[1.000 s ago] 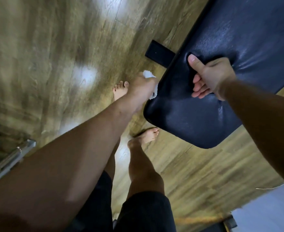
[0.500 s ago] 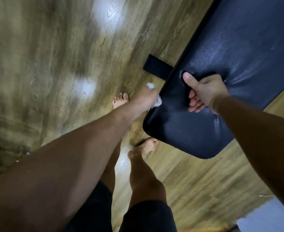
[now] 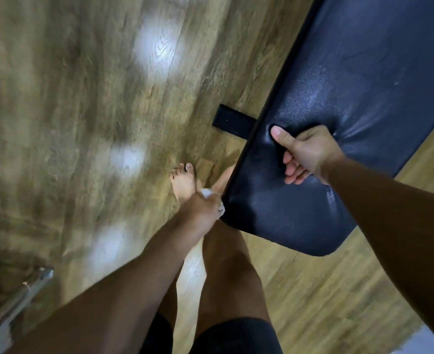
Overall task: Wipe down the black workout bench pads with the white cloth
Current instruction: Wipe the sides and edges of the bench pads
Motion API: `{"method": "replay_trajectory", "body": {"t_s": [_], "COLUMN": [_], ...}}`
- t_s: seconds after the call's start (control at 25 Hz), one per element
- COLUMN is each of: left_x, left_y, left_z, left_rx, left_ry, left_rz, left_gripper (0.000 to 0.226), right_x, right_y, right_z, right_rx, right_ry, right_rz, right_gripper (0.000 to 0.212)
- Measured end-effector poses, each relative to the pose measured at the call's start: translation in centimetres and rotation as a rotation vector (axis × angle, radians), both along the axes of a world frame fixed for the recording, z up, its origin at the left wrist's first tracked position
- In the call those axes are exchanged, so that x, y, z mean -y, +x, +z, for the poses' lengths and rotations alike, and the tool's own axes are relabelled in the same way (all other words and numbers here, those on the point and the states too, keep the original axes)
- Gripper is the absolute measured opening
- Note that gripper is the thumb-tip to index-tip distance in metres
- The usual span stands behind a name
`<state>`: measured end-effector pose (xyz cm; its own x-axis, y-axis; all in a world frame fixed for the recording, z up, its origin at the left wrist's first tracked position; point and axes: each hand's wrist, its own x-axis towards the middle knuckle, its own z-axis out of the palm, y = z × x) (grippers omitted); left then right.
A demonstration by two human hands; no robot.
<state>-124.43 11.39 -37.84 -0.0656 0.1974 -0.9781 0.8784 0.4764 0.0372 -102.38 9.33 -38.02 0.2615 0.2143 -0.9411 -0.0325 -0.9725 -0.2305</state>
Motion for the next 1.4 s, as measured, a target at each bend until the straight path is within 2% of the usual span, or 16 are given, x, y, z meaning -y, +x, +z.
{"method": "replay_trajectory", "body": {"t_s": [0.08, 0.16, 0.24, 0.32, 0.44, 0.56, 0.72, 0.8, 0.88, 0.92, 1.0, 1.04, 1.12, 1.2, 1.28, 1.4], "left_x": [-0.5, -3.9, -8.8, -13.3, -15.4, -11.6, -5.0, -5.8, -8.7, -11.1, -16.3, -18.7, -22.3, -23.9, -22.2, -17.0], "left_y": [1.2, 6.1, 12.7, 19.0, 22.2, 18.0, 8.1, 9.5, 14.4, 18.0, 24.9, 28.1, 32.7, 34.6, 32.2, 23.4], "left_z": [0.1, -1.2, -2.5, -2.8, -2.4, -1.7, -0.6, -1.1, -1.3, -2.0, -3.9, -4.2, -4.3, -4.4, -4.7, -3.4], "left_rx": [0.0, 0.069, 0.242, 0.426, 0.548, 0.309, 0.073, 0.032, 0.104, 0.157, 0.221, 0.266, 0.369, 0.392, 0.364, 0.284], "left_ry": [0.022, 0.063, 0.157, 0.224, 0.252, 0.292, 0.096, 0.141, 0.211, 0.273, 0.372, 0.393, 0.399, 0.401, 0.369, 0.205], "left_rz": [-0.069, -0.041, 0.05, 0.138, 0.12, 0.091, 0.128, 0.118, 0.057, 0.02, 0.018, 0.045, 0.095, 0.095, 0.132, 0.154], "left_gripper": [0.028, 0.03, 0.035, 0.024, 0.02, 0.031, 0.033, 0.033, 0.036, 0.037, 0.035, 0.033, 0.024, 0.025, 0.032, 0.036], "right_x": [0.0, 0.0, 0.0, 0.3, 0.4, 0.4, 0.3, -0.2, -2.2, -4.2, -10.4, -13.9, -19.8, -22.3, -23.2, -24.1], "right_y": [0.1, 0.1, 0.1, 0.3, 0.6, 0.6, 1.3, 1.8, 4.0, 6.6, 13.8, 17.3, 22.4, 24.5, 24.6, 24.9], "right_z": [0.0, -0.1, -0.1, -0.3, -0.5, -0.3, -0.2, 0.8, 2.9, 3.3, 3.5, 3.6, 3.1, 0.9, -0.4, 0.1], "right_rx": [-0.01, -0.025, -0.04, -0.056, -0.091, -0.13, -0.188, -0.29, -0.353, -0.245, 0.16, 0.275, 0.343, 0.36, 0.337, 0.298], "right_ry": [0.002, 0.006, 0.01, 0.019, 0.021, 0.003, -0.015, -0.045, 0.004, 0.101, 0.26, 0.297, 0.278, 0.179, 0.098, 0.034], "right_rz": [-0.01, -0.01, -0.023, -0.039, -0.047, -0.05, -0.062, -0.043, 0.014, 0.023, -0.094, -0.154, -0.202, -0.182, -0.144, -0.148], "right_gripper": [0.061, 0.062, 0.062, 0.061, 0.061, 0.063, 0.063, 0.064, 0.06, 0.055, 0.053, 0.053, 0.055, 0.06, 0.066, 0.073]}}
